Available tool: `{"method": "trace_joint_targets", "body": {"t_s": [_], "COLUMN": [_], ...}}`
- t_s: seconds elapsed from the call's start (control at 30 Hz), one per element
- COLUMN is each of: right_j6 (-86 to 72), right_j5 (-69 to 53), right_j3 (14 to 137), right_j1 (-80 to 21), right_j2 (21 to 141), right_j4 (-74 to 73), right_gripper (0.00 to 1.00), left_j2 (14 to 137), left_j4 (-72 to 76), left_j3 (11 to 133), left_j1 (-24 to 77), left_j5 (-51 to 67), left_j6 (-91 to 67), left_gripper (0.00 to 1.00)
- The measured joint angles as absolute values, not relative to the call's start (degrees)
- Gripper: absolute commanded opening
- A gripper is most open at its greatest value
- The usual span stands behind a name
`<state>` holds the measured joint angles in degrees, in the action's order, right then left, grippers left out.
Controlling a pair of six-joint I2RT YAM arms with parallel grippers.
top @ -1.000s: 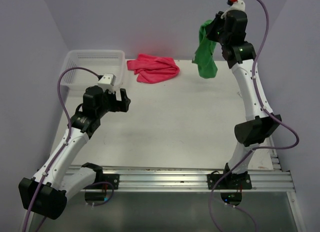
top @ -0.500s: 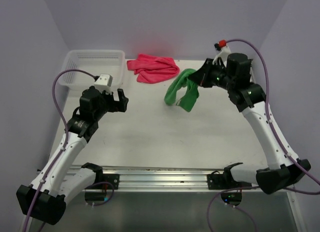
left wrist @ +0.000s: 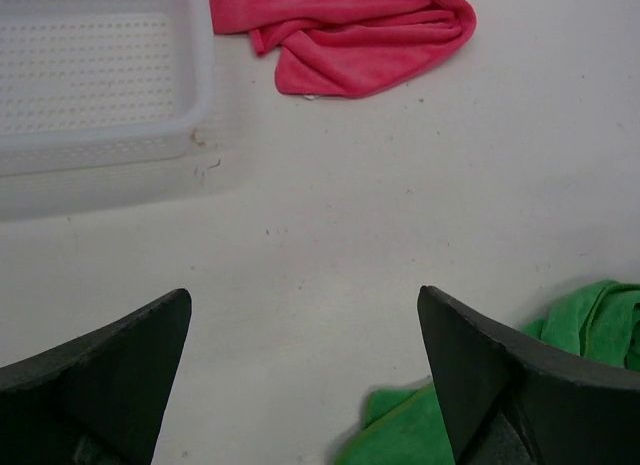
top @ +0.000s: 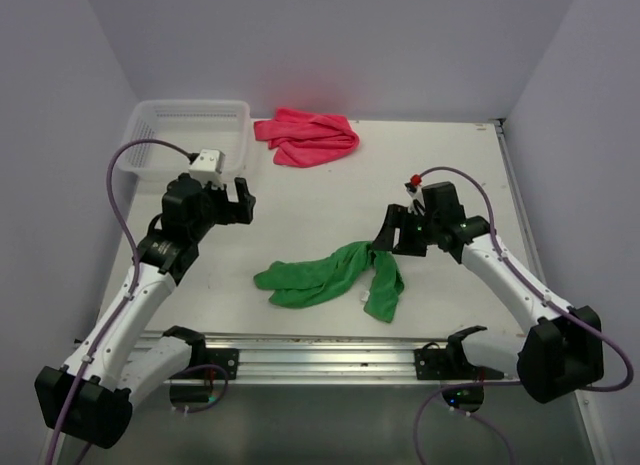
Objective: Roll the towels
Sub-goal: Move the towel to the center of the board
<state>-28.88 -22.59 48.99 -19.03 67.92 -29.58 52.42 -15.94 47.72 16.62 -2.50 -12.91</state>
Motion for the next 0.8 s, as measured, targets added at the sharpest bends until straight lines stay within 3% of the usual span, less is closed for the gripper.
{"method": "trace_joint_targets", "body": {"t_s": [0.1, 0.3, 0.53, 0.67, 0.8], "right_j6": [-27.42, -25.45, -25.47, -26.0, -26.83], "right_j5": [-18.13, -12.88, -12.51, -14.13, -15.84], "right_j3": [48.75, 48.86, 40.73, 36.21, 32.34], "right_j1": [-18.96, -18.96, -18.96, -18.96, -18.98], "right_j2": [66.61, 59.81, 55.94, 54.11, 53.04], "right_j4": [-32.29, -33.85, -33.19, -31.62, -28.23], "right_gripper": [0.7, 0.57, 0.55, 0.45, 0.45], "left_j2": [54.54, 57.8, 60.84, 57.36, 49.82], "left_j4": [-15.94, -15.99, -17.89, -18.17, -18.13], "left_j3": [47.72, 47.72, 47.07, 42.19, 34.63], "left_j1": [16.62, 17.32, 25.28, 27.73, 29.95], "left_j5": [-0.67, 2.11, 3.38, 5.41, 5.78], "left_j6": [-12.91, -12.86, -15.38, -20.18, -25.61], "left_gripper": [1.0, 1.0, 0.89, 0.86, 0.84]}}
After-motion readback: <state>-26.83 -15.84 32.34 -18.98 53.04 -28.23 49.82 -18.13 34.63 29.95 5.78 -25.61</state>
